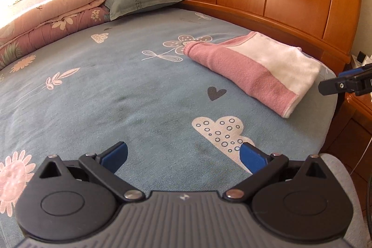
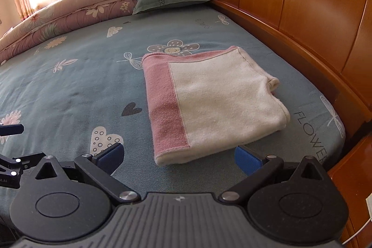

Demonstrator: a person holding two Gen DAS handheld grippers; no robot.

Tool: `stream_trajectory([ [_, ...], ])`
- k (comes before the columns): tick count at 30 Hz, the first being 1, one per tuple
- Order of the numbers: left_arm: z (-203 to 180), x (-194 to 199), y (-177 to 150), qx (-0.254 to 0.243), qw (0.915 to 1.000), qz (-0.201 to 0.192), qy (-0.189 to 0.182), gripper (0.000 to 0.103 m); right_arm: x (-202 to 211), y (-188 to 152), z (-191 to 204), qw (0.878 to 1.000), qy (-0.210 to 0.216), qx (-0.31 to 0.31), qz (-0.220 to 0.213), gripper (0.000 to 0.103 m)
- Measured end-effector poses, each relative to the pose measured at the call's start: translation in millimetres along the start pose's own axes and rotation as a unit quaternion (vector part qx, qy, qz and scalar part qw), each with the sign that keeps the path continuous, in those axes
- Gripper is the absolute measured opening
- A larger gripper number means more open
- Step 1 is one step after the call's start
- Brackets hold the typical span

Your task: Fold clothes

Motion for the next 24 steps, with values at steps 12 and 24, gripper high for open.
stream_trajectory([
  [12, -47.6, 35.9, 20.8, -0.022, 0.9987, -0.045, 0.001, 0.102, 54.9, -27.1, 32.2, 0.999, 0.014, 0.024, -0.027, 0.103],
  [24, -87.7, 69.3, 21.4, 0.045, 0.9931, -0.028, -0.105, 0.102, 105.7, -55.1, 44.8, 0.998, 0.033, 0.021, -0.058, 0.103],
])
Point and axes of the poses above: each gripper's, at about its wrist camera, not at the fingertips, and x roughly against the way its jaws point, z to its left, y to its top, the point moved 10 cm from there along -x, roughly the way its jaws point
